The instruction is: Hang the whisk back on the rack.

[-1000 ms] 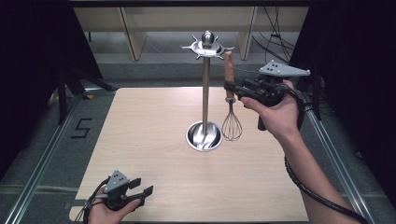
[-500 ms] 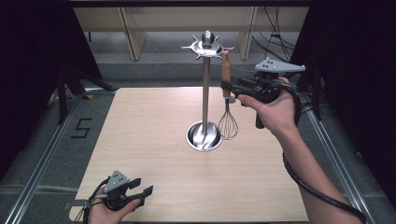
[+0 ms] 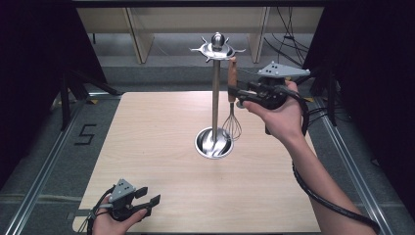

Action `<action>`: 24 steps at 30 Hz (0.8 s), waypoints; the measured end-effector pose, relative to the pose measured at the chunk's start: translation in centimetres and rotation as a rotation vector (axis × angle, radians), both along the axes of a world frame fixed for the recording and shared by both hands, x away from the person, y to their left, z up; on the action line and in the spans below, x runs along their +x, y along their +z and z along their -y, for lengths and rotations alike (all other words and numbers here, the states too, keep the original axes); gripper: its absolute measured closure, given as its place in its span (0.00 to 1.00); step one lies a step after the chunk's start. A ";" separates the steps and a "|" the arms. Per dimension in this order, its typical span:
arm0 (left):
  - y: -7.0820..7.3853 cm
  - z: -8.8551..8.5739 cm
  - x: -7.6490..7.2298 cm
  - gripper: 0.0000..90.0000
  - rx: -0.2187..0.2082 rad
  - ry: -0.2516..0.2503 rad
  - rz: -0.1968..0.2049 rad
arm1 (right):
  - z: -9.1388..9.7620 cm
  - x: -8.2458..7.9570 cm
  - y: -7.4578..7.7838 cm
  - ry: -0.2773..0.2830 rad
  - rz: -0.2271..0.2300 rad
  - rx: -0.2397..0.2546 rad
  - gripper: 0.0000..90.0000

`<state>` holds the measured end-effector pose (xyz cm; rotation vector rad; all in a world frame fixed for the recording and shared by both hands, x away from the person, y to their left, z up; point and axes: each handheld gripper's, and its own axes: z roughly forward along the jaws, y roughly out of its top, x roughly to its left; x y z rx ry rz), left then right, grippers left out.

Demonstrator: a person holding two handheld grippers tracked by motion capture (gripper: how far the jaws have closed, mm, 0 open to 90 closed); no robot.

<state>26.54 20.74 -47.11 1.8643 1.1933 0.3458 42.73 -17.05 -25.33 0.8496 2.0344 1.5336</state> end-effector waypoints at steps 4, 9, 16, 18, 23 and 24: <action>0.0 0.0 0.0 0.46 0.004 0.003 0.001 | 0.2 -0.7 0.3 -0.019 0.029 -0.027 0.60; 0.0 0.0 0.0 0.46 0.003 0.005 -0.002 | 1.0 -1.9 0.1 -0.033 0.051 -0.051 0.51; 0.0 0.1 0.0 0.46 0.003 0.006 0.002 | 3.5 -4.0 -2.5 -0.065 0.026 -0.122 0.49; 0.0 0.1 0.0 0.46 0.002 0.008 0.001 | 4.3 -4.7 -3.8 -0.059 -0.004 -0.131 0.49; 0.0 0.0 0.0 0.46 0.013 0.001 0.007 | 6.3 -6.1 -7.7 -0.075 -0.062 -0.164 0.50; 0.0 0.0 0.0 0.46 0.015 0.000 0.007 | 6.5 -6.3 -8.5 -0.091 -0.083 -0.153 0.51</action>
